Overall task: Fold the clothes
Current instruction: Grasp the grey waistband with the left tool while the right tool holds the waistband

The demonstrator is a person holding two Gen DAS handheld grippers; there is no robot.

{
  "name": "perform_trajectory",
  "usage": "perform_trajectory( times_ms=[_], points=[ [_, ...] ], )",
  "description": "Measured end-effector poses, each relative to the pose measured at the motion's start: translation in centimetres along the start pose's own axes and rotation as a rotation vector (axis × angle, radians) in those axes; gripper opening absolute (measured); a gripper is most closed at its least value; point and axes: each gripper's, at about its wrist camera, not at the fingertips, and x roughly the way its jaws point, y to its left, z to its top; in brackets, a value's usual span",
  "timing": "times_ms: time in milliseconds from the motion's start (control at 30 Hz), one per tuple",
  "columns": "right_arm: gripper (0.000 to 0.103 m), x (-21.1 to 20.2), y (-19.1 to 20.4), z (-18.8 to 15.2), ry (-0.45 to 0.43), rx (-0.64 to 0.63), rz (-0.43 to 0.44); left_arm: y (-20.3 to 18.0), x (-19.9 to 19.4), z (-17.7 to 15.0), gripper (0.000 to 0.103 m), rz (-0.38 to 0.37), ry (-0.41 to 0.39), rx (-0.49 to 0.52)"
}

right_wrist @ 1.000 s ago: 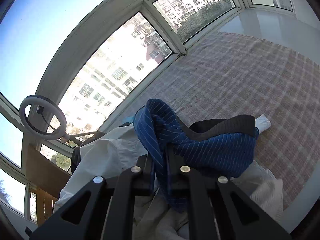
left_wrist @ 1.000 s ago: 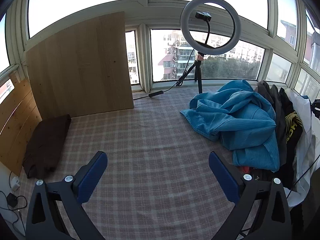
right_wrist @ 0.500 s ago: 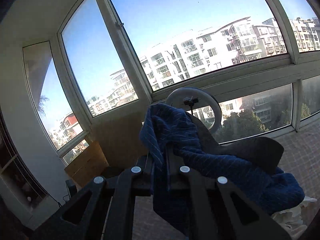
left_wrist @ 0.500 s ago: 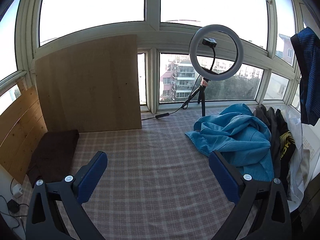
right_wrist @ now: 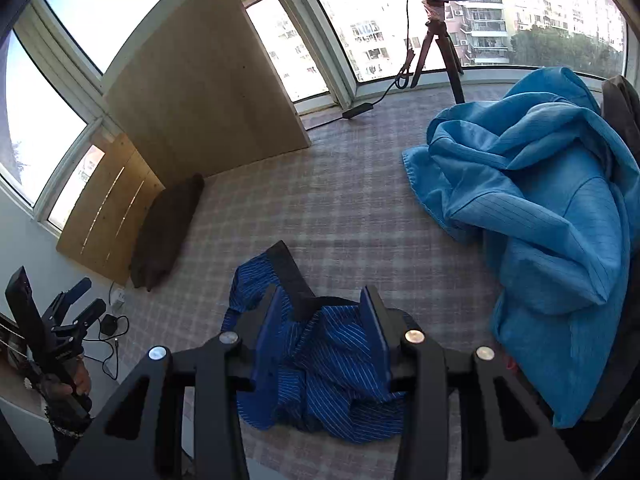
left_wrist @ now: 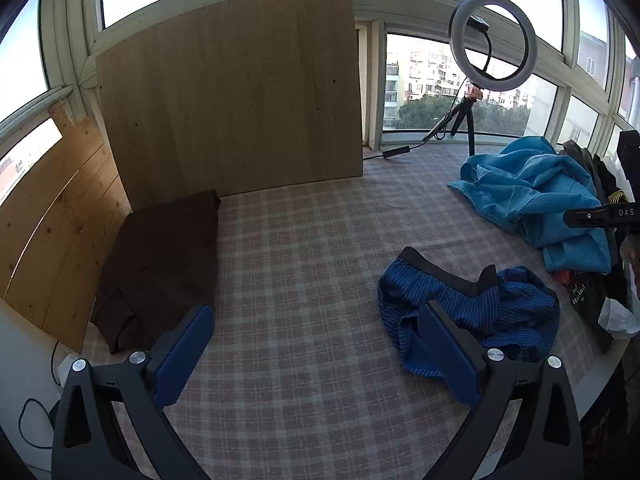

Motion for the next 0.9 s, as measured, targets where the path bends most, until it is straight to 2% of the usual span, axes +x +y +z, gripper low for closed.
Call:
perform_trajectory(
  times_ms=[33, 133, 200, 267, 367, 467, 533, 567, 600, 633, 667, 700, 733, 800, 900],
  points=[
    [0.04, 1.2, -0.9, -0.6, 0.018, 0.008, -0.053, -1.1, 1.4, 0.2, 0.102, -0.041, 0.017, 0.033],
    [0.04, 4.2, -2.7, -2.0, 0.084, 0.027, -0.122, -5.5, 5.8, 0.7, 0.102, -0.178, 0.087, 0.149],
    [0.04, 5.4, -3.1, -2.4, 0.094, 0.024, -0.137, -8.6, 8.5, 1.1, 0.102, -0.166, 0.103, 0.253],
    [0.046, 6.4, -3.5, -2.1, 0.083, 0.026, -0.151, -9.8, 11.2, 1.9, 0.102, -0.093, 0.114, 0.299],
    [0.052, 8.2, -4.3, -1.4, 0.083, 0.042, -0.117, -8.7, 15.2, 3.3, 0.101, -0.072, 0.169, 0.241],
    [0.052, 10.5, -4.4, -1.0, 0.16, 0.038, -0.049, -8.1, 18.3, 3.4, 0.099, -0.151, 0.246, 0.19],
    [0.052, 11.8, -4.1, -1.1, 0.206, -0.001, -0.067, -8.9, 20.0, 2.8, 0.09, -0.206, 0.305, 0.195],
    [0.052, 12.1, -3.9, -1.2, 0.219, -0.016, -0.06, -9.7, 20.4, 2.4, 0.078, -0.203, 0.321, 0.222],
    [0.047, 12.2, -3.7, -1.4, 0.222, -0.018, -0.02, -10.4, 20.8, 1.9, 0.064, -0.202, 0.333, 0.25],
    [0.024, 12.1, -3.6, -1.5, 0.228, -0.02, 0.013, -11.0, 20.8, 1.5, 0.058, -0.213, 0.321, 0.266],
    [0.012, 12.0, -3.4, -1.5, 0.243, -0.022, 0.031, -11.1, 20.3, 1.4, 0.034, -0.257, 0.305, 0.245],
    [0.008, 11.6, -3.2, -1.5, 0.244, -0.029, 0.045, -11.1, 19.8, 1.3, 0.008, -0.298, 0.292, 0.222],
    [0.008, 10.6, -2.8, -1.4, 0.218, -0.046, 0.048, -10.7, 19.1, 1.4, 0.009, -0.317, 0.293, 0.182],
    [0.007, 7.8, -2.2, -1.2, 0.138, -0.06, 0.062, -8.8, 16.8, 1.6, 0.009, -0.305, 0.255, 0.11],
    [0.007, 2.2, -1.5, -1.3, -0.011, -0.049, 0.043, -3.2, 11.4, 1.2, 0.009, -0.292, 0.174, -0.029]
  ],
)
